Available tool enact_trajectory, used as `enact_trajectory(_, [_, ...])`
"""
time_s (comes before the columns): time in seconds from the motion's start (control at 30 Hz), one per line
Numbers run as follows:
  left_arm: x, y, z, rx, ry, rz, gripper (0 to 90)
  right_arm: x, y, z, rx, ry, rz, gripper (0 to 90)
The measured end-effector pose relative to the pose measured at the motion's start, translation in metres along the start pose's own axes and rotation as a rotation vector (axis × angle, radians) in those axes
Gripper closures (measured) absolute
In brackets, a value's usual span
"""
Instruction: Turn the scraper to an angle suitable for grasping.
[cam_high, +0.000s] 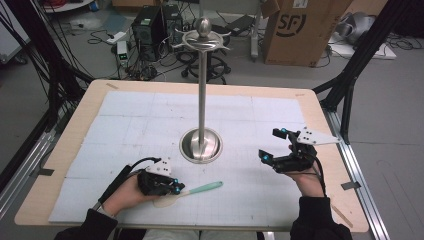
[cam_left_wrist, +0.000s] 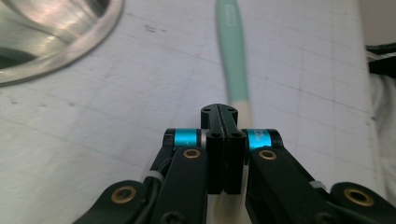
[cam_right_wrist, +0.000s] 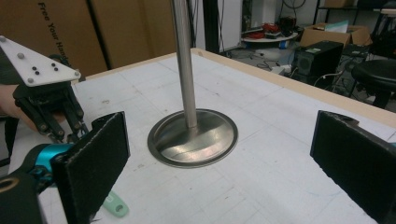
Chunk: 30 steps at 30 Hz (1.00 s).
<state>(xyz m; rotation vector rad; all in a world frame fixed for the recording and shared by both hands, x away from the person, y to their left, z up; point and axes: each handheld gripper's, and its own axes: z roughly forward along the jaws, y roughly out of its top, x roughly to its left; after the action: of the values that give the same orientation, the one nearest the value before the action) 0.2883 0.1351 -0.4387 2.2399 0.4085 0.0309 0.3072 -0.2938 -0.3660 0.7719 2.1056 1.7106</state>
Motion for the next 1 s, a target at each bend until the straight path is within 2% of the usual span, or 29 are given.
enact_trajectory(0.1, [0.005, 0.004, -0.013, -0.060, 0.044, -0.024, 89.8, -0.001, 0.000, -0.002, -0.004, -0.002, -0.001, 3.7])
enact_trajectory(0.17, [0.008, 0.006, -0.024, -0.124, 0.072, -0.053, 89.7, -0.002, 0.000, -0.003, -0.005, -0.008, 0.006, 3.7])
enact_trajectory(0.23, [0.012, 0.008, -0.034, -0.165, 0.095, -0.066, 89.6, -0.003, 0.000, -0.004, -0.010, -0.012, 0.004, 3.7])
enact_trajectory(0.3, [0.014, 0.008, -0.038, -0.181, 0.107, -0.068, 87.4, -0.003, 0.000, -0.005, -0.008, -0.013, 0.007, 3.7])
enact_trajectory(0.4, [0.019, 0.008, -0.050, -0.210, 0.141, -0.080, 79.6, -0.004, -0.001, -0.005, -0.002, -0.020, 0.009, 3.7])
enact_trajectory(0.43, [0.022, 0.008, -0.057, -0.241, 0.151, -0.062, 73.1, -0.004, -0.002, -0.005, 0.001, -0.021, 0.008, 3.7])
enact_trajectory(0.47, [0.022, 0.008, -0.057, -0.241, 0.151, -0.062, 65.8, -0.004, -0.002, -0.005, 0.004, -0.022, 0.005, 3.7])
enact_trajectory(0.5, [0.025, 0.008, -0.065, -0.271, 0.148, -0.077, 61.8, -0.003, -0.002, -0.005, 0.005, -0.022, 0.005, 3.8])
enact_trajectory(0.57, [0.027, 0.008, -0.068, -0.289, 0.146, -0.069, 48.7, -0.003, -0.003, -0.005, 0.006, -0.023, 0.004, 3.7])
enact_trajectory(0.6, [0.028, 0.008, -0.074, -0.319, 0.188, -0.096, 38.9, -0.002, -0.003, -0.006, 0.009, -0.020, 0.009, 3.7])
enact_trajectory(0.67, [0.030, 0.008, -0.076, -0.330, 0.197, -0.110, 26.5, -0.002, -0.003, -0.006, 0.007, -0.023, 0.011, 3.7])
enact_trajectory(0.7, [0.031, 0.006, -0.080, -0.341, 0.254, -0.095, 21.5, -0.002, -0.003, -0.005, 0.006, -0.024, 0.008, 3.7])
enact_trajectory(0.73, [0.031, 0.006, -0.080, -0.341, 0.254, -0.095, 18.8, -0.002, -0.003, -0.005, 0.006, -0.025, 0.005, 3.7])
enact_trajectory(0.77, [0.032, 0.003, -0.082, -0.331, 0.247, -0.107, 20.7, -0.002, -0.003, -0.004, 0.009, -0.019, 0.007, 3.7])
enact_trajectory(0.83, [0.032, 0.003, -0.083, -0.331, 0.249, -0.100, 16.7, -0.002, -0.003, -0.003, 0.011, -0.019, 0.003, 3.7])
enact_trajectory(0.87, [0.032, 0.003, -0.083, -0.342, 0.266, -0.100, 14.4, -0.002, -0.003, -0.003, 0.011, -0.019, 0.002, 3.7])
enact_trajectory(1.0, [0.030, 0.003, -0.084, -0.343, 0.246, -0.101, 13.1, -0.001, -0.003, -0.002, 0.016, -0.013, 0.001, 3.7])
